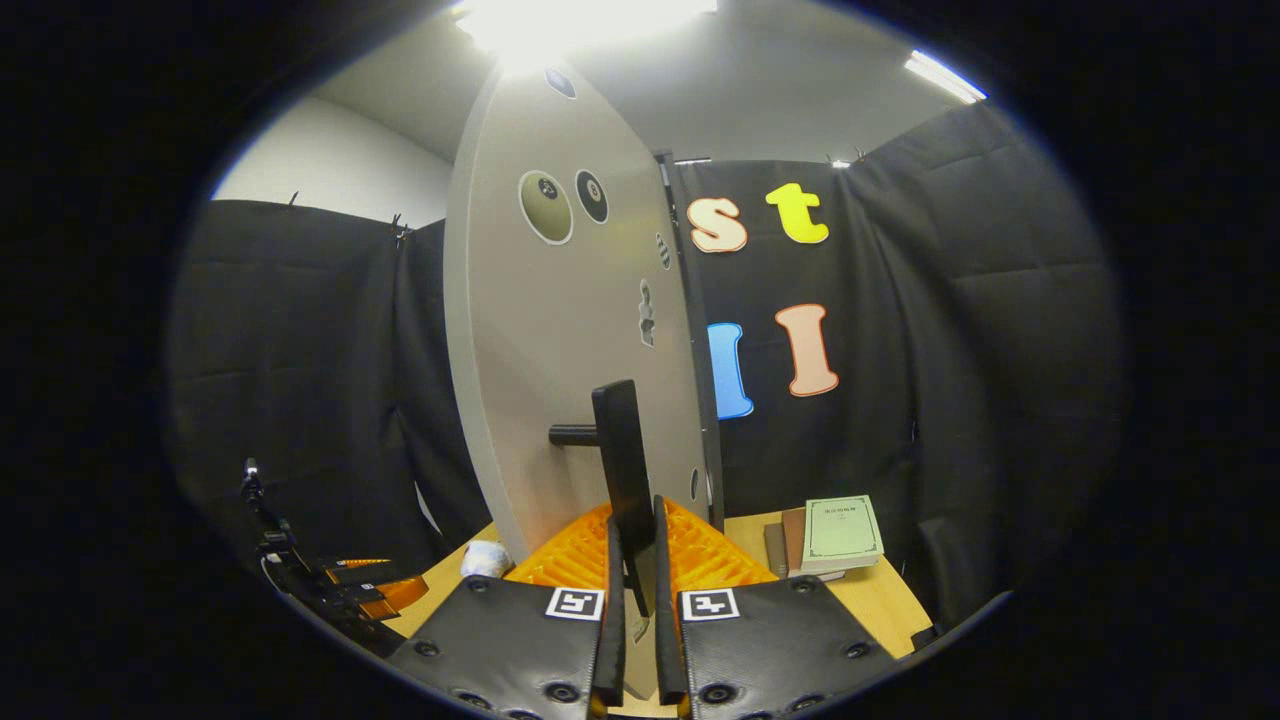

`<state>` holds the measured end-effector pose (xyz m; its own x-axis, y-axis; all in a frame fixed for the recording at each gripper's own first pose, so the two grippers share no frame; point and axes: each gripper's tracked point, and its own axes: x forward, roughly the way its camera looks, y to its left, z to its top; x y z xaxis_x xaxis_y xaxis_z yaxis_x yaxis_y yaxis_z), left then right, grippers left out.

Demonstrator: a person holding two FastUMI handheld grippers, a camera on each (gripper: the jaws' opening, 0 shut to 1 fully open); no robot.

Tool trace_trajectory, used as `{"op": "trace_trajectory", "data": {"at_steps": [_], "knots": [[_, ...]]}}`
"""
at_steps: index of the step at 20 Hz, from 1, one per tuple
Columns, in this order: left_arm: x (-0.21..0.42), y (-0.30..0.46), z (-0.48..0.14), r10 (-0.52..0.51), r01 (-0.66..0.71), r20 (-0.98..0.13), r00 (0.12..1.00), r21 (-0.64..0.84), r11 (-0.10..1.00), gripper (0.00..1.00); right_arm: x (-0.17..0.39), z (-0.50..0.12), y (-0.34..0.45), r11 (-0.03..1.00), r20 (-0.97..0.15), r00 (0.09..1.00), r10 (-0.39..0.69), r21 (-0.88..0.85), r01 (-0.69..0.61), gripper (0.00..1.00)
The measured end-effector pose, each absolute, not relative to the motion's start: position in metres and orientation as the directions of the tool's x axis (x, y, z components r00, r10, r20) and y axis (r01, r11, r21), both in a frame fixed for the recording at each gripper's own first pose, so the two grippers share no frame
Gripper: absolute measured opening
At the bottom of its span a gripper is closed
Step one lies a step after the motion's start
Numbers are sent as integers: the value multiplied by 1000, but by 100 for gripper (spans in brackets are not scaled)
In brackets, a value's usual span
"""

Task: Open the cabinet door with the right hand, grasp the bottle in the cabinet with the left hand and place it on the coaster, then close the cabinet door with the right hand.

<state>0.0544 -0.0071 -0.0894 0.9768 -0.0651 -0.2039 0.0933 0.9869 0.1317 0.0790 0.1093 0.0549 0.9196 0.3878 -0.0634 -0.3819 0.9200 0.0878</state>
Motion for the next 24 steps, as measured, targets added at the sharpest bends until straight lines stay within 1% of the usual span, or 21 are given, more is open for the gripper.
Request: {"op": "trace_trajectory", "data": {"at_steps": [2,5,6,7,8,9,10,11,14,16,19,22,23,24], "knots": [[54,-6,-92,-69,99,-209,975,134,986,91,84,55,91,927,-66,930,361,129,-351,14],[54,-3,-96,-62,93,-220,974,132,987,90,94,59,58,958,-59,960,273,111,-266,13],[55,-4,-98,-62,93,-224,973,130,987,91,104,59,52,962,-63,963,261,102,-254,5],[55,-5,-97,-63,94,-225,972,128,987,89,101,58,49,960,-70,960,269,103,-262,0],[55,-5,-97,-64,95,-223,973,131,987,89,103,57,52,956,-77,956,285,98,-277,4],[56,-5,-96,-64,95,-221,973,137,986,89,104,59,52,954,-72,954,292,93,-285,4],[57,-4,-95,-61,94,-219,974,144,985,89,104,59,51,953,-73,952,297,87,-291,0],[57,-4,-94,-58,92,-219,974,149,985,89,105,58,49,952,-72,951,300,86,-294,5],[58,-6,-93,-70,101,-217,974,138,985,91,99,55,45,950,-80,950,303,109,-294,6],[62,-7,-93,-82,113,-213,974,141,983,91,90,52,39,948,-84,949,302,130,-290,10],[67,-8,-98,-96,131,-231,968,139,982,91,76,46,35,953,-107,952,286,141,-270,10],[73,-14,-99,-123,156,-236,964,126,980,89,64,49,14,976,-123,970,208,96,-196,9],[74,-16,-99,-129,163,-236,963,129,978,91,57,50,6,981,-127,976,178,97,-166,7],[75,-16,-98,-134,169,-236,962,132,977,89,52,52,-2,984,-130,979,157,109,-143,4]]}}
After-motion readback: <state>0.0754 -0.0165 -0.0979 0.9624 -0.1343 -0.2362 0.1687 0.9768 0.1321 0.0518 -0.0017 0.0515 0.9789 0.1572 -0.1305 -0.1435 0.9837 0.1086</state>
